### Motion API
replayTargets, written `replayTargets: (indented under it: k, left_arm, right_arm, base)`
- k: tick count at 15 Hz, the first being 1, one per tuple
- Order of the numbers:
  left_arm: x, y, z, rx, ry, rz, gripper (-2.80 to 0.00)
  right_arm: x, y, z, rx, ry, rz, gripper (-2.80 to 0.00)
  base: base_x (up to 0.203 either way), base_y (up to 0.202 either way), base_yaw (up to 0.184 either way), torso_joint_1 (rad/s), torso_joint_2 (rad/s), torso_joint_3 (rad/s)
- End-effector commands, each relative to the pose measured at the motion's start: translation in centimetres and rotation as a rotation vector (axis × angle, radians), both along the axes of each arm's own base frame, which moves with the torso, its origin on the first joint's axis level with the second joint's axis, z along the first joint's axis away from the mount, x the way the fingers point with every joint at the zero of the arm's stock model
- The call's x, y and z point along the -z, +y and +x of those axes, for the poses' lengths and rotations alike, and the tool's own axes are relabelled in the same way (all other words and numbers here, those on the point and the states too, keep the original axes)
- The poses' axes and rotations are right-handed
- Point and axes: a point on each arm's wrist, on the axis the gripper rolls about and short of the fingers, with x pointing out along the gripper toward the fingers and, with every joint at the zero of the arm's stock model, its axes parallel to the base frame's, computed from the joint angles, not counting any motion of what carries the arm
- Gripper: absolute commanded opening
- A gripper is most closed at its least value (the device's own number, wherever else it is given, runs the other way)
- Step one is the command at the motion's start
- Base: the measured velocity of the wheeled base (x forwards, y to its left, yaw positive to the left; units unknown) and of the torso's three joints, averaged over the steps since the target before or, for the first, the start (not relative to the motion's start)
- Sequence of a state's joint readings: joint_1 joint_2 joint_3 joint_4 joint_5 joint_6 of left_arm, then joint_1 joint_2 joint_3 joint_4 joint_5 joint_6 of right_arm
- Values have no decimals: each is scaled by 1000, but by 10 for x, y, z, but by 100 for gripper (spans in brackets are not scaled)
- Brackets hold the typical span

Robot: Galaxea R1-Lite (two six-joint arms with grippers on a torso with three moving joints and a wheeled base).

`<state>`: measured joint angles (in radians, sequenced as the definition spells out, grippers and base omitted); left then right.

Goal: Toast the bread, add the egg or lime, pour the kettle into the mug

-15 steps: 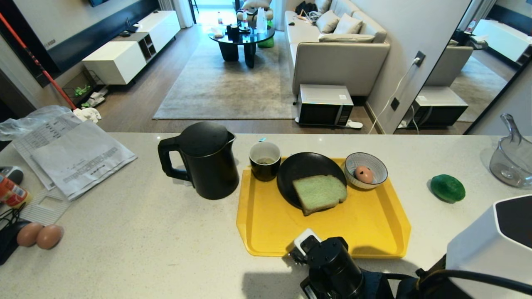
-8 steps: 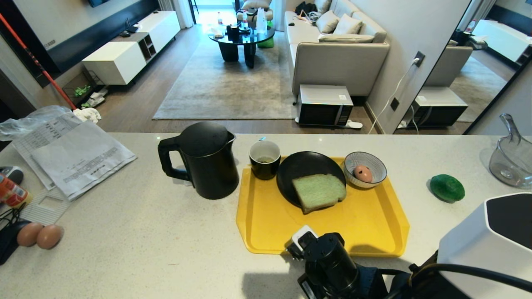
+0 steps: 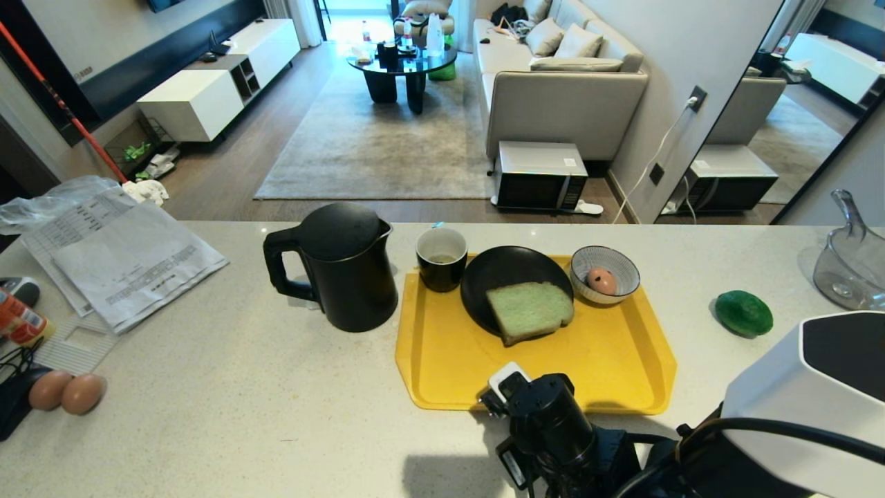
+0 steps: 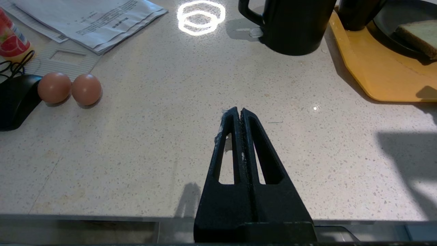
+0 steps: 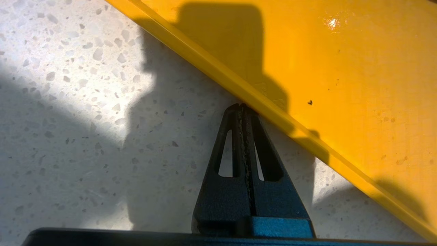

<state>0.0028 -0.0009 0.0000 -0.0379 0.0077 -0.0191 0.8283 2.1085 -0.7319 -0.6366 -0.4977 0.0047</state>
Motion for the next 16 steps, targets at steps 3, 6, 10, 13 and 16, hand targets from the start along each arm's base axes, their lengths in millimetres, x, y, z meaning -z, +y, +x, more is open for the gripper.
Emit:
replayTargets:
  k: [3,6,10,13,16]
  left_arm:
    - [4,0,1,0,11,-1,-280]
    - [4,0,1,0,11,-1,-280]
    - [4,0,1,0,11,-1,-280]
    - [4,0,1,0,11,-1,-280]
    - [4,0,1,0,11,-1,-280]
  right_arm:
    - [6,-11,-9,7,30,-28,-280]
    - [2,-25,-23,5,48,-35,-280]
    - [-4,-46,-43,4,39,-4,-280]
    - [-3,-65,-64,-7,18,18,-280]
    - [1,-84,-82,16,12,64,-280]
  base:
    - [0,0,0,0,0,0]
    - [0,0,0,0,0,0]
    - [0,0,0,0,0,0]
    - [0,0,0,0,0,0]
    - [0,0,0,0,0,0]
